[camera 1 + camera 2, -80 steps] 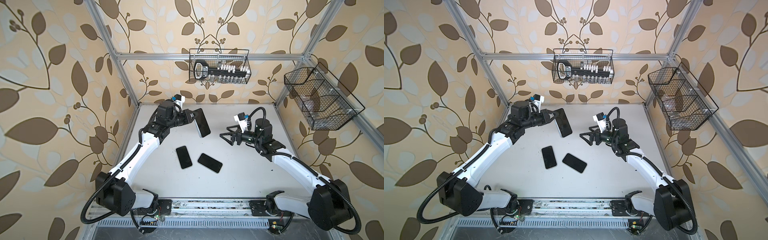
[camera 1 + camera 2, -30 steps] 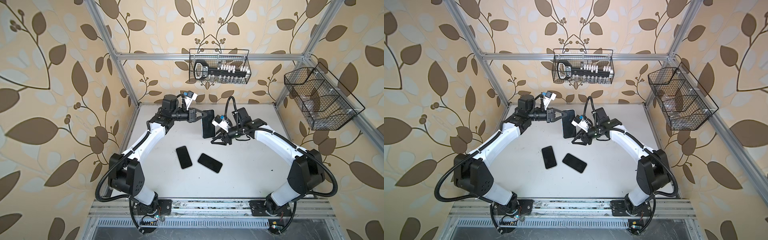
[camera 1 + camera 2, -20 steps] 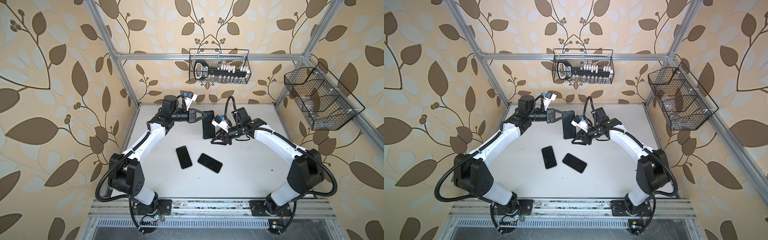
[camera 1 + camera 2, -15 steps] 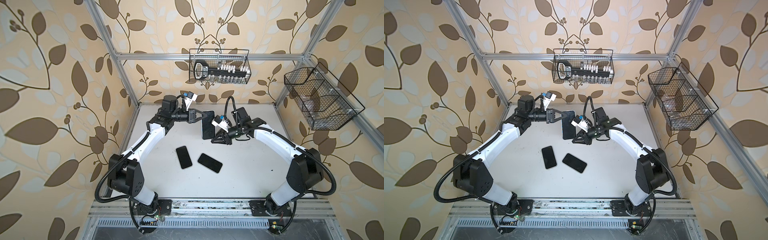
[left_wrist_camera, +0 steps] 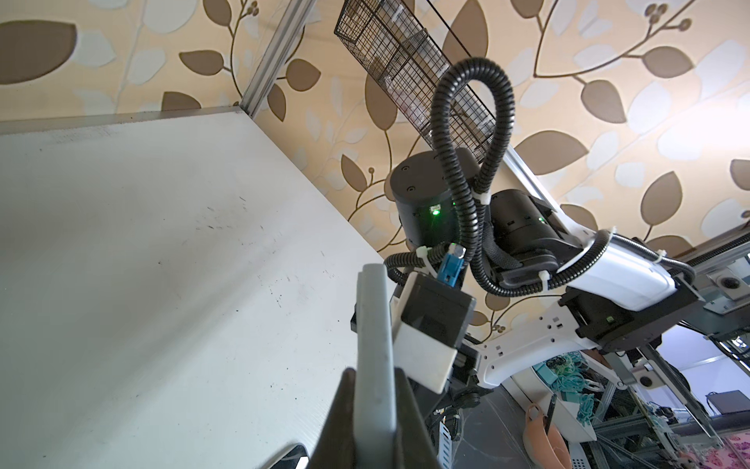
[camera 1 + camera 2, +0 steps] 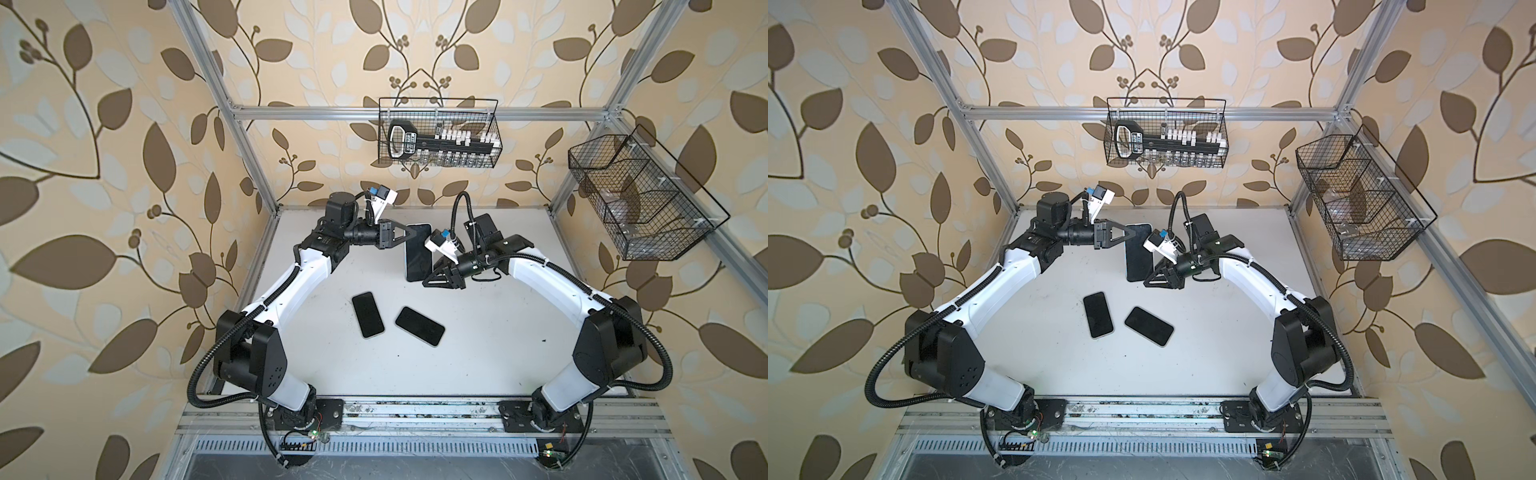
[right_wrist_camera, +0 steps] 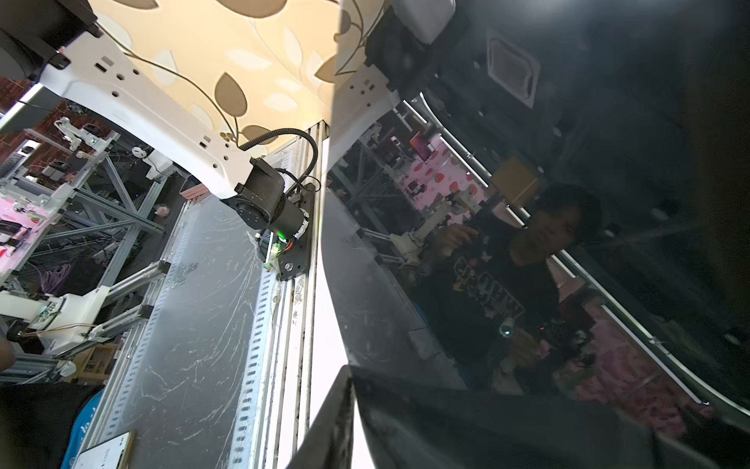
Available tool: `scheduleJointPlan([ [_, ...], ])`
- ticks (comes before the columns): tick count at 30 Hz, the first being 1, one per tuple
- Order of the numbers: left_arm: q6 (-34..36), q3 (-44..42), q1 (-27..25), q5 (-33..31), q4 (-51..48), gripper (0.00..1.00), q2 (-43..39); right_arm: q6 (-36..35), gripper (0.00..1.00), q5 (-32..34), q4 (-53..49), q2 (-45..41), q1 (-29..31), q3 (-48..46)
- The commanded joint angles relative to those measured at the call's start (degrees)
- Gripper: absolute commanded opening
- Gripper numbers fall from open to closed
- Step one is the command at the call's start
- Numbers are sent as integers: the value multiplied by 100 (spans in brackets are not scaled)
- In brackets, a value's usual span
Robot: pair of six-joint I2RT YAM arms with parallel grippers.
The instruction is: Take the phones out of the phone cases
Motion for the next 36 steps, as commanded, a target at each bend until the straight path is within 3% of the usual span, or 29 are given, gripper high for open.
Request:
scheduleJointPlan([
  [1,4,39,-52,199,350,0,-287,-191,22,-218,31,51,14,247],
  [8,-51,14,-72,206,384,0,-274,-244,10,-274,5,35,-4,264],
  [11,-146,-39,-82,190,483,0,-289,-253,0,-312,16,21,-2,259],
  [24,-1952,-203,-82,-12,1462,0,-222,-574,4,-143,251,-239,-25,-108],
  [36,-2695,-301,-92,-132,1624,0,-317,-655,11,-365,446,-298,-122,-298],
])
